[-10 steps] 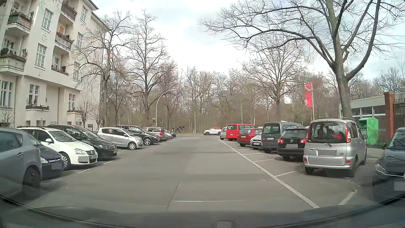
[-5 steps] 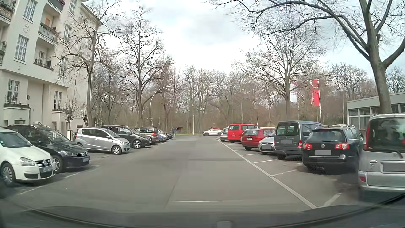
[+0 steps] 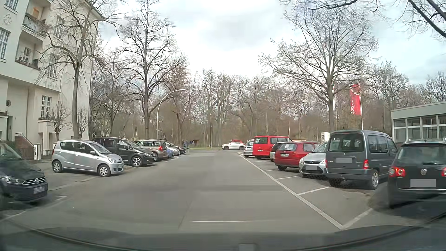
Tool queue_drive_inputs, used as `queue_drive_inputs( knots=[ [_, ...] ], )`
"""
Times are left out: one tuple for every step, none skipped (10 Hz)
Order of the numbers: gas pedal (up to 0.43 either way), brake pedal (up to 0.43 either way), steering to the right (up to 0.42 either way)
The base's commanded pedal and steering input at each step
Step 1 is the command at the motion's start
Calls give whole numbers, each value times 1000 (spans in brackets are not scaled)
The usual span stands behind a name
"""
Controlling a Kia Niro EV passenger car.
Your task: Follow the waypoints while adhering to traffic rules and regulations
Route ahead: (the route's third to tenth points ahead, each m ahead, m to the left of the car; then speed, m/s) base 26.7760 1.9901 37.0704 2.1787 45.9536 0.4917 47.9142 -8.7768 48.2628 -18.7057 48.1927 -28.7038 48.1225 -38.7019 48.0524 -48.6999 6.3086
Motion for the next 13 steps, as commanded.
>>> queue_drive_inputs(
  knots=[
    [0, 0, -2],
    [0, 0, -2],
    [0, 0, -2],
    [0, 0, -2],
    [0, 0, -2],
    [0, 0, -4],
    [0, 0, -8],
    [0, 0, -9],
    [0, 0, -9],
    [0, 0, -9],
    [0, 0, -9],
    [0, 0, -9],
    [0, 0, -9]
  ],
)
